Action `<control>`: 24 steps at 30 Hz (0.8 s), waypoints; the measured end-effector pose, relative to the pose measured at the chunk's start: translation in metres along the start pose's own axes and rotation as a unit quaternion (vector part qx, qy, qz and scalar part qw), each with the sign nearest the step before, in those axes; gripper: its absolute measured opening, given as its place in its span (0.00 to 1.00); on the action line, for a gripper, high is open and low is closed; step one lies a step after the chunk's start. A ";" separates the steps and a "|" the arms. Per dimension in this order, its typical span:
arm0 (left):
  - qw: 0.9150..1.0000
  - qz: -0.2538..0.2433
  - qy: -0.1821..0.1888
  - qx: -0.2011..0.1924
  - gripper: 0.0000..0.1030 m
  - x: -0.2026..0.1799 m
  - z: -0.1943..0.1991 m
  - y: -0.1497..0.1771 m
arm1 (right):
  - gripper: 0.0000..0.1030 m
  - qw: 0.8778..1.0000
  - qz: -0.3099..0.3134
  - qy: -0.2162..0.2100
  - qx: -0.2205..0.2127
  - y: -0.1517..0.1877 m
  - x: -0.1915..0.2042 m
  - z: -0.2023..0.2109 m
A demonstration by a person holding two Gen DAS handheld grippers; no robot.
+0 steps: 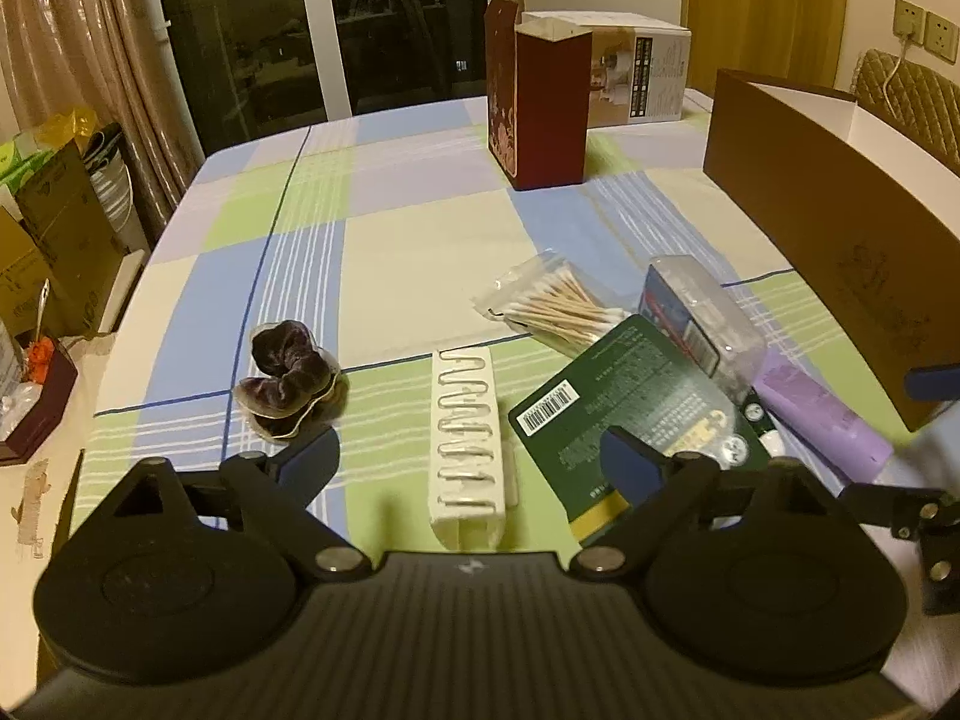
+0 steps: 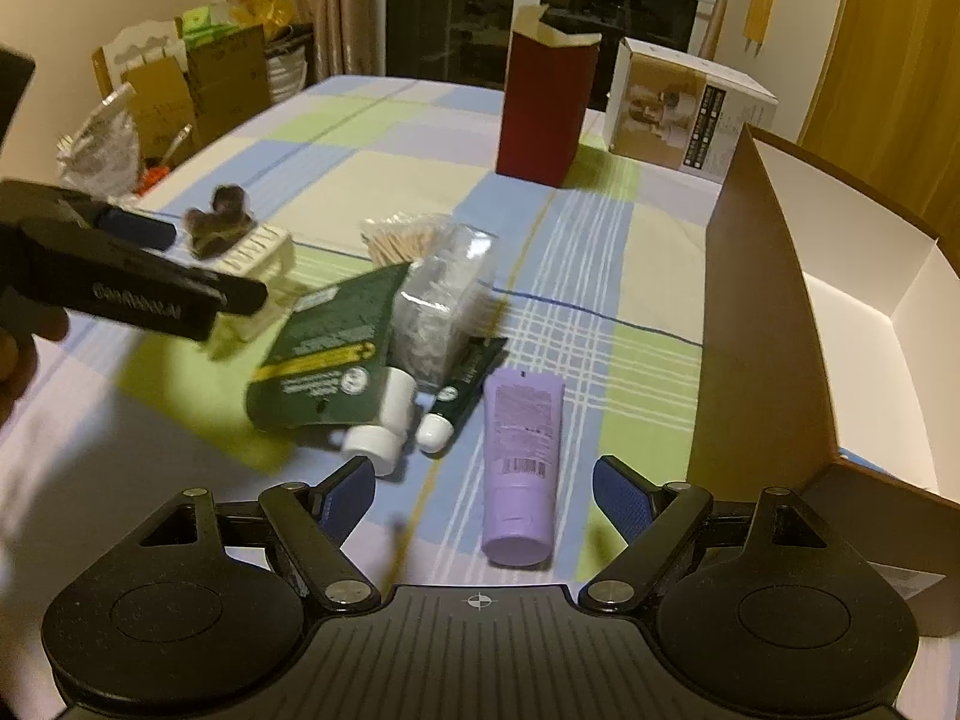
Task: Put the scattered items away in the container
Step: 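Grasp the white comb holder with the left tool while the right tool grasps the purple tube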
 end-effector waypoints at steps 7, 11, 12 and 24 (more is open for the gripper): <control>1.000 -0.007 0.002 0.009 0.76 -0.003 -0.015 -0.001 | 0.83 1.000 0.016 0.022 -0.001 0.006 -0.006 -0.015; 1.000 -0.015 0.003 0.012 0.71 -0.007 -0.022 -0.002 | 0.75 0.999 0.017 0.027 -0.001 0.010 -0.009 -0.022; 1.000 -0.018 0.004 0.014 0.68 -0.008 -0.024 -0.001 | 0.67 0.999 0.018 0.029 0.002 0.010 -0.009 -0.024; 0.999 -0.017 -0.003 0.044 0.27 -0.006 -0.038 0.007 | 0.56 0.999 -0.004 0.036 -0.004 0.010 -0.017 -0.028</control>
Point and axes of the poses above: each gripper's, at about its wrist camera, not at the fingertips, and z roughly against the way its jaws point, x to its left, y to its underside, the point moved 8 cm from there along -z, roughly the way its jaws point, and after that the axes turned 12 degrees about -y, right-handed, at the moved point
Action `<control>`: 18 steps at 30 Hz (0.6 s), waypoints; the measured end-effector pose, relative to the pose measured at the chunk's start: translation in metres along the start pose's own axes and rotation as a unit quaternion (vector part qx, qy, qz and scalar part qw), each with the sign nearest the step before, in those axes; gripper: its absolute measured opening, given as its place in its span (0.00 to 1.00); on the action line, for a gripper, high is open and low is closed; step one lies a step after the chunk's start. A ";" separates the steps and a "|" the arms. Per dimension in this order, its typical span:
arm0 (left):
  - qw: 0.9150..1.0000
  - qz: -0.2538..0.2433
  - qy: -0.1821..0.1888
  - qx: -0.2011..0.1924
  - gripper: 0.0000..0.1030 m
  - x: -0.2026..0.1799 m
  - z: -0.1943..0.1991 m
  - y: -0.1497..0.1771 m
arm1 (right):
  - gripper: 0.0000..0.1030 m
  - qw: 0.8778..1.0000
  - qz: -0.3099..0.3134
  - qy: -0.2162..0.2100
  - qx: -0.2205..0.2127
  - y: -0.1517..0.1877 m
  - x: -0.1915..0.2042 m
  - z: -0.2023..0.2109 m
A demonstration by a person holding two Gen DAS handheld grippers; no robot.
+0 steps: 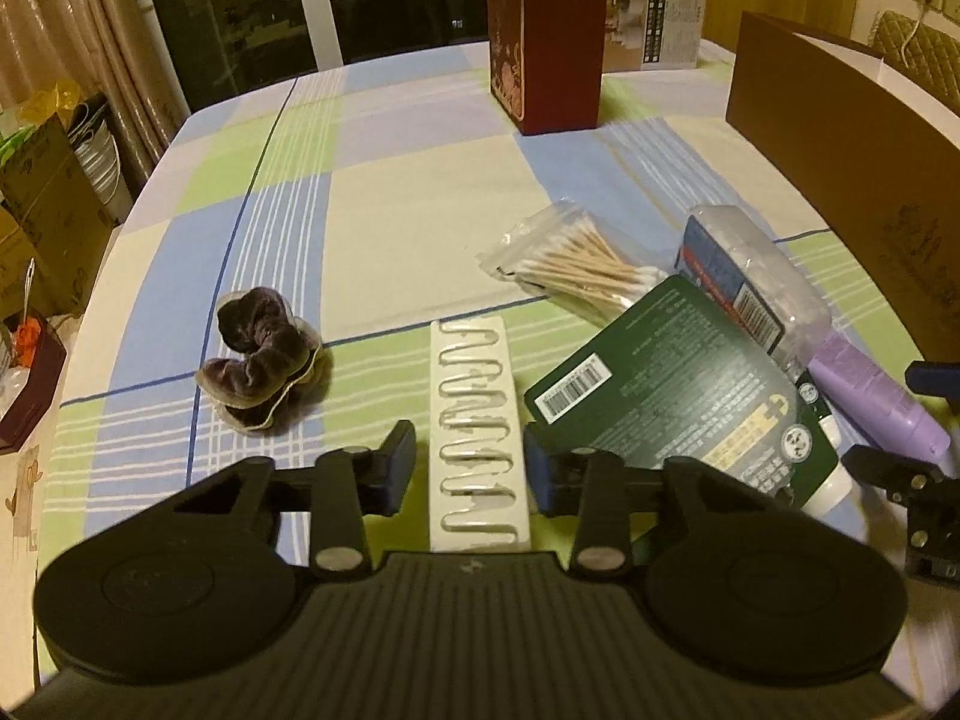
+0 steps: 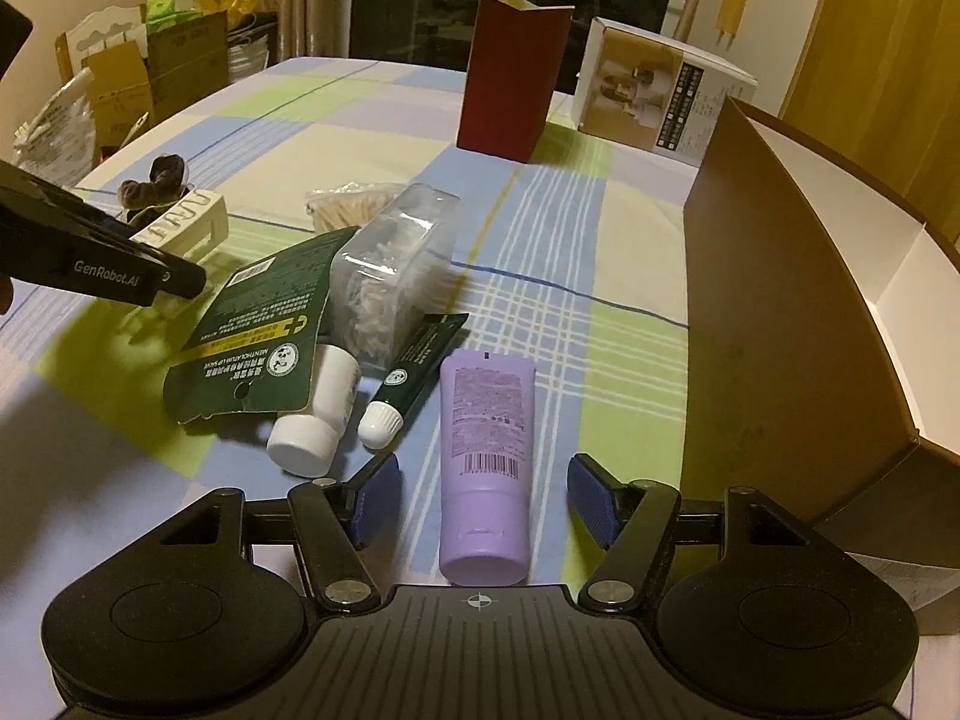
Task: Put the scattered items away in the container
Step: 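Grasp the white comb holder with the left tool while the right tool grasps the purple tube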
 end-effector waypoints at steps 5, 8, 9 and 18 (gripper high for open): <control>1.000 0.008 0.001 0.004 0.23 0.002 0.001 0.000 | 0.47 1.000 -0.007 -0.003 0.001 -0.001 0.000 0.000; 1.000 0.011 0.001 0.005 0.23 0.003 0.001 0.001 | 0.41 1.000 -0.011 -0.002 0.003 -0.001 -0.001 0.000; 1.000 0.011 0.000 0.006 0.23 0.004 0.001 0.001 | 0.41 1.000 -0.014 -0.002 0.004 -0.001 -0.001 0.001; 1.000 0.010 -0.002 0.007 0.23 0.004 0.005 0.003 | 0.32 1.000 -0.021 -0.008 0.010 0.004 0.001 0.006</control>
Point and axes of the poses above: each gripper's, at about its wrist camera, not at the fingertips, and z roughly against the way its jaws point, x to its left, y to its underside, the point moved 8 cm from there along -z, roughly the way its jaws point, and after that the axes turned 12 degrees about -y, right-handed, at the moved point
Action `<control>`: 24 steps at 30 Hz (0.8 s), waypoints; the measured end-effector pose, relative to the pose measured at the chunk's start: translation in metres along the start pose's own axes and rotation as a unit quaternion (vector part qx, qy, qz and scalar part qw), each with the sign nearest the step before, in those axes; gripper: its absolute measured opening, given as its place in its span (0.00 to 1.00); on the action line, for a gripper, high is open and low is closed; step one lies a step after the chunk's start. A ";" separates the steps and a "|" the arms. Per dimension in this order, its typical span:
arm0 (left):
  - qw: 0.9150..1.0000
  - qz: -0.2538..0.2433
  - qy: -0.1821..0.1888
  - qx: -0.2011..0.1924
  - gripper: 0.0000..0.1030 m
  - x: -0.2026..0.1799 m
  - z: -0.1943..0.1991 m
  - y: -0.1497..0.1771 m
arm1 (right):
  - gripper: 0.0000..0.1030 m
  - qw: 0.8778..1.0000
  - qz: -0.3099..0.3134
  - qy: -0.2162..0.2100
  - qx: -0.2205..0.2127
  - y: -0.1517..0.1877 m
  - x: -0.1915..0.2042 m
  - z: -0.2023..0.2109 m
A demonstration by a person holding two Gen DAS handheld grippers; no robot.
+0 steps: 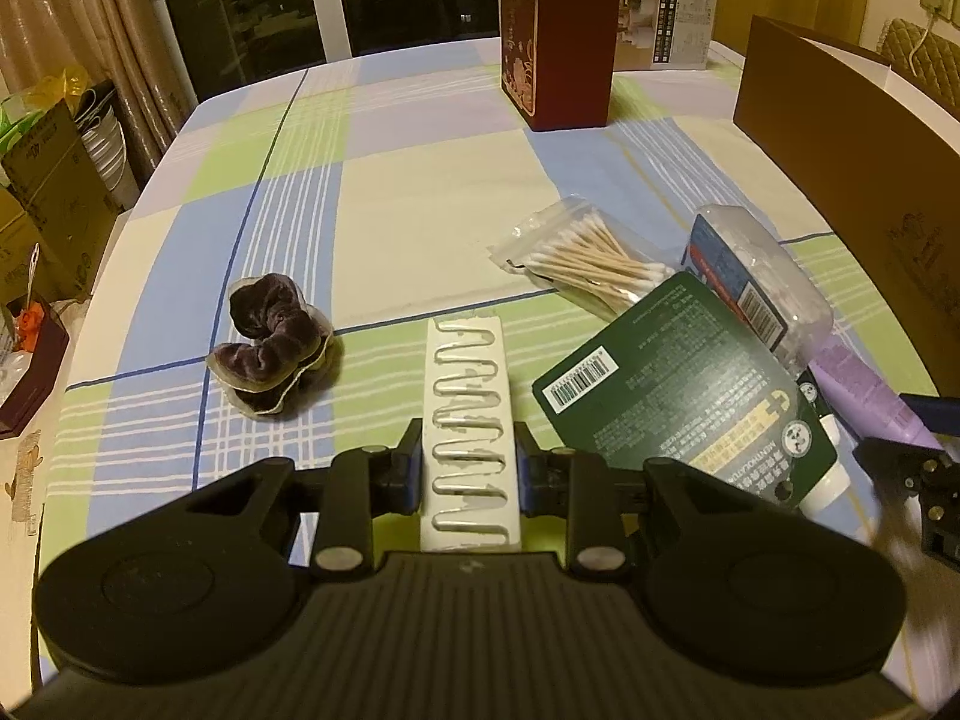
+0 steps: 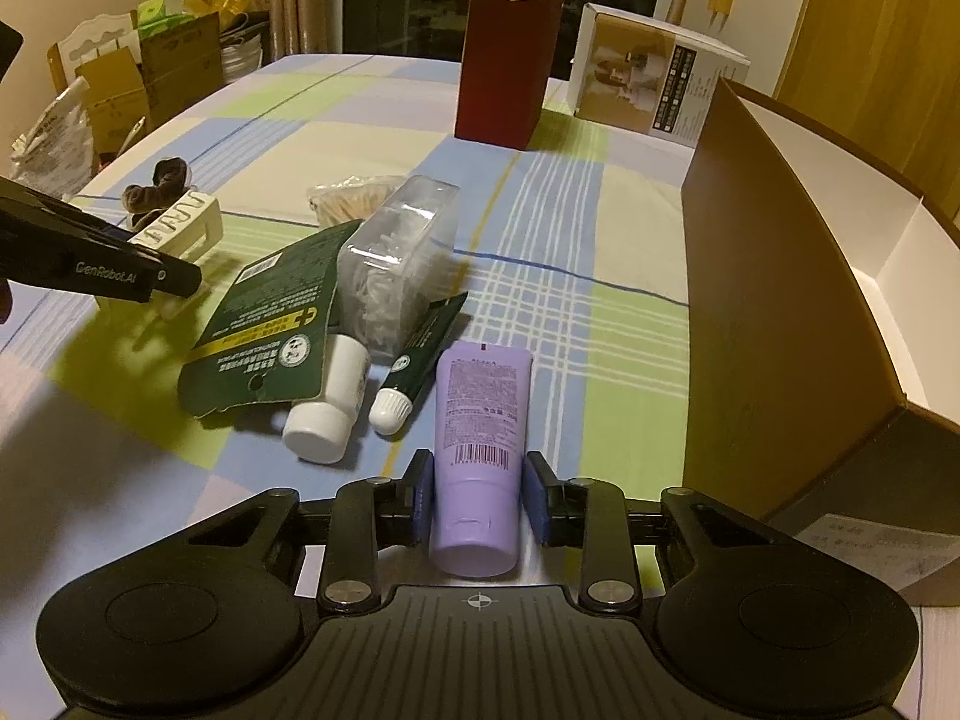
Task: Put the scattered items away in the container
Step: 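Grasp the white comb holder with the left tool while the right tool grasps the purple tube, then carry the white holder and purple tube with both tools over the box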
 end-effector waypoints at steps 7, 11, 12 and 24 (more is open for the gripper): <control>1.000 0.001 -0.001 -0.003 0.23 0.000 0.009 0.003 | 0.32 1.000 0.002 -0.005 -0.005 0.001 0.006 0.015; 1.000 -0.001 0.005 -0.007 0.23 -0.002 0.021 0.004 | 0.32 1.000 0.002 -0.007 -0.008 0.003 0.010 0.026; 1.000 -0.005 0.004 -0.010 0.23 -0.003 0.024 0.004 | 0.32 1.000 0.002 -0.007 -0.008 0.003 0.011 0.028; 0.999 -0.019 0.003 -0.029 0.23 -0.014 0.061 0.012 | 0.32 1.000 0.007 -0.006 -0.023 0.007 0.014 0.062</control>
Point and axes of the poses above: each gripper's, at about its wrist camera, not at the fingertips, and z roughly against the way its jaws point, x to its left, y to its underside, the point moved 8 cm from there along -z, roughly the way its jaws point, and after that the axes turned 12 degrees about -y, right-handed, at the moved point
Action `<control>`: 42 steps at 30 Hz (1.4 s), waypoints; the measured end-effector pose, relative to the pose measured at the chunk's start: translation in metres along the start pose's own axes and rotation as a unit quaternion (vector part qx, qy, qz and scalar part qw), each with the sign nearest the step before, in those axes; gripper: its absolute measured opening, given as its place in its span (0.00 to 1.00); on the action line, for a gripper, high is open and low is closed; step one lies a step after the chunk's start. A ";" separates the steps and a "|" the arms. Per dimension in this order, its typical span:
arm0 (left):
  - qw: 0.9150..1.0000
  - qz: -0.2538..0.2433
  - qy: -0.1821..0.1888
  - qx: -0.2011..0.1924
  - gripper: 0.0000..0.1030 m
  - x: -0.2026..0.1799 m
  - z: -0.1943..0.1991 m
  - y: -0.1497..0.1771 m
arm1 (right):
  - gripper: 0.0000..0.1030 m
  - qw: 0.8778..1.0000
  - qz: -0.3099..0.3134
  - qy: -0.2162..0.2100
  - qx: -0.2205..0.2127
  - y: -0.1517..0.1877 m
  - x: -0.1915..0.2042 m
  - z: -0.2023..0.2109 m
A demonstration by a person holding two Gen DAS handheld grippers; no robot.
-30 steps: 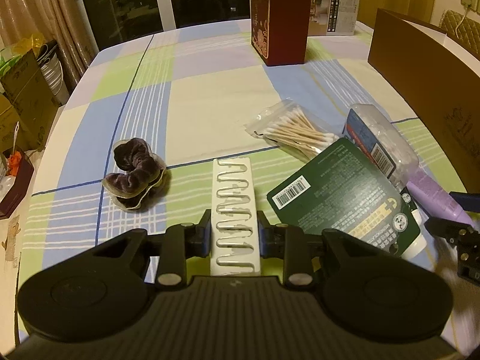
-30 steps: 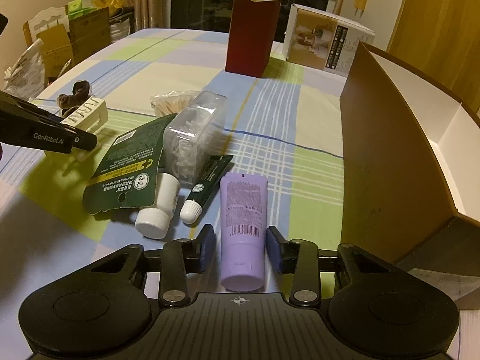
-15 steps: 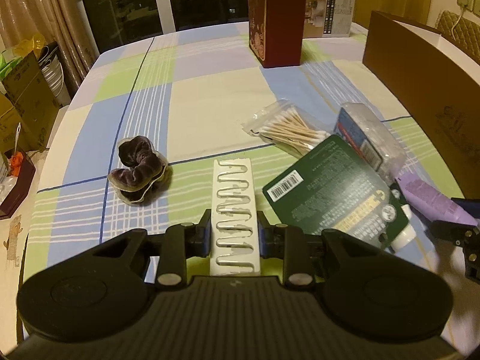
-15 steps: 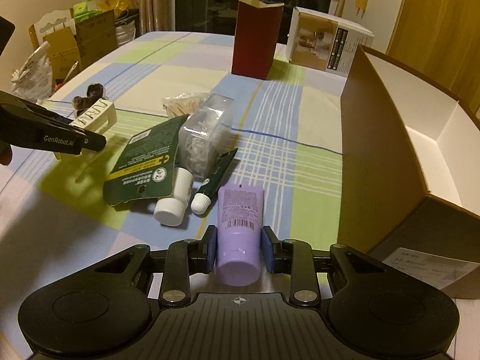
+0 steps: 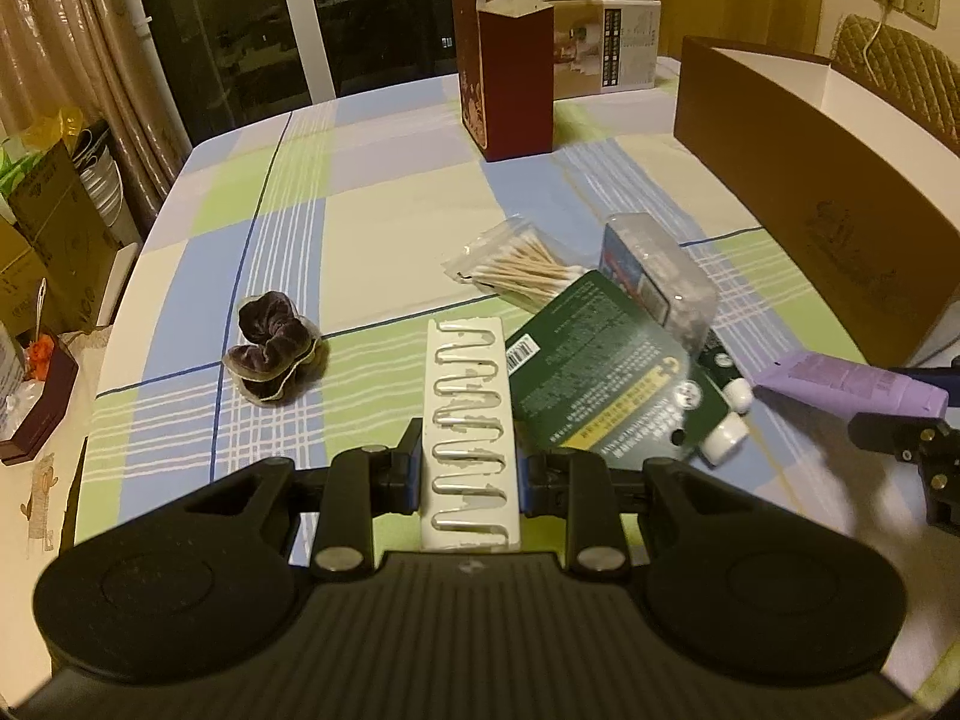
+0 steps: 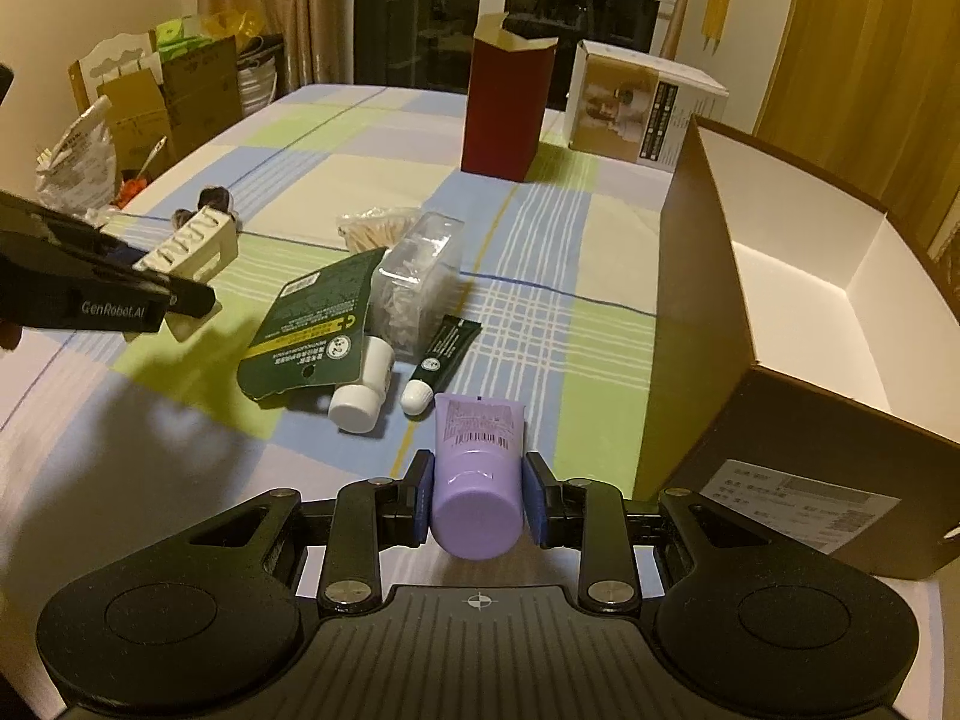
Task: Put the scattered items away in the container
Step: 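Carry the white holder and purple tube with both tools over the box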
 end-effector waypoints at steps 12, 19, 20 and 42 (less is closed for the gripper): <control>1.000 -0.002 0.009 -0.022 0.23 -0.015 0.042 -0.005 | 0.32 0.999 0.012 0.004 -0.041 -0.015 0.003 0.041; 0.999 -0.004 0.028 -0.045 0.23 -0.041 0.077 -0.020 | 0.32 0.997 0.013 0.020 -0.077 -0.027 -0.011 0.080; 0.998 -0.007 0.031 -0.049 0.23 -0.046 0.082 -0.023 | 0.32 0.996 0.012 0.023 -0.082 -0.029 -0.014 0.086; 0.984 -0.065 0.105 -0.125 0.23 -0.168 0.148 -0.111 | 0.32 0.982 -0.062 0.101 -0.147 -0.040 -0.140 0.173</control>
Point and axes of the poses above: each gripper's, at about its wrist camera, not at the fingertips, and z roughly against the way its jaws point, x to its left, y to its underside, the point moved 8 cm from there along -z, roughly the way its jaws point, and after that the axes turned 12 degrees about -y, right-handed, at the moved point
